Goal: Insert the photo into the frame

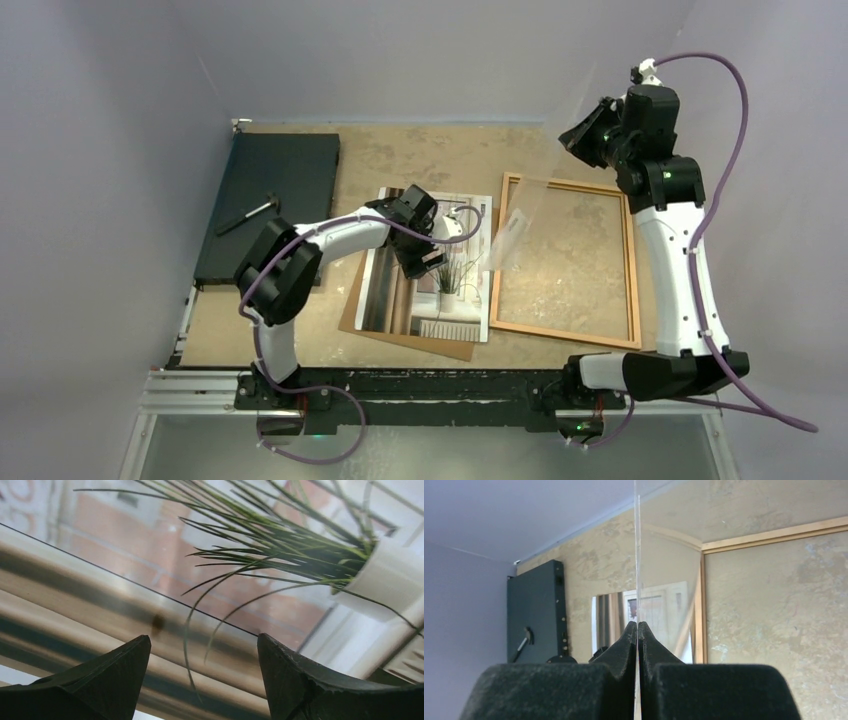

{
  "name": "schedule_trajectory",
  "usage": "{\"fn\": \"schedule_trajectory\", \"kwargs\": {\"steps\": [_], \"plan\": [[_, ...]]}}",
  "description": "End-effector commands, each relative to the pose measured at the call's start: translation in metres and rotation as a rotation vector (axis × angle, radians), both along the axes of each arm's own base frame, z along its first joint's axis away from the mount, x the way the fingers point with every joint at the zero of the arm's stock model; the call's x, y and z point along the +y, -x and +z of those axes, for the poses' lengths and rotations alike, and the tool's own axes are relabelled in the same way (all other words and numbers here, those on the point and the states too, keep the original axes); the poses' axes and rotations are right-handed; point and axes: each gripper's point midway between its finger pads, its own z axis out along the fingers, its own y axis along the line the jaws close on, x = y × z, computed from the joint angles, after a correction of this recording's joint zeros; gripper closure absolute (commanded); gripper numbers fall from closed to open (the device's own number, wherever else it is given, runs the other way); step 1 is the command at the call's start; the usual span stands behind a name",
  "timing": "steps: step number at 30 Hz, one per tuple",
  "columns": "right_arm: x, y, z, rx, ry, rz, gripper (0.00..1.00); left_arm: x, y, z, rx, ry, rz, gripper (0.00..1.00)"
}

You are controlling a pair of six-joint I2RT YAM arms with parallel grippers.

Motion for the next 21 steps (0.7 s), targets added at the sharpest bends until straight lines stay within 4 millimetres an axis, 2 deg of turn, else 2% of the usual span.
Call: {"fn": "schedule_trajectory", "kwargs": {"steps": [1, 7, 11, 17, 21], "plan": [[-0.016, 0.001, 0.015, -0.045, 0.064, -0.053, 1.0, 0.018, -0.023, -0.028, -0.058, -0.117, 0.028, 0.25], [-0.013, 0.003, 0.022, -0.058, 0.058, -0.036, 1.0, 0.048, -0.026, -0.058, -0.057, -0.247, 0.084, 0.27], [-0.007, 0.004, 0.022, -0.058, 0.044, -0.004, 1.0, 0.078, -0.029, -0.075, -0.046, -0.318, 0.131, 0.28], [-0.003, 0.004, 0.022, -0.068, 0.032, 0.013, 1.0, 0.122, -0.052, -0.077, -0.088, -0.374, 0.22, 0.28], [0.0, 0.003, 0.026, -0.076, 0.019, 0.023, 1.0, 0.132, -0.062, -0.072, -0.098, -0.37, 0.254, 0.29]]}}
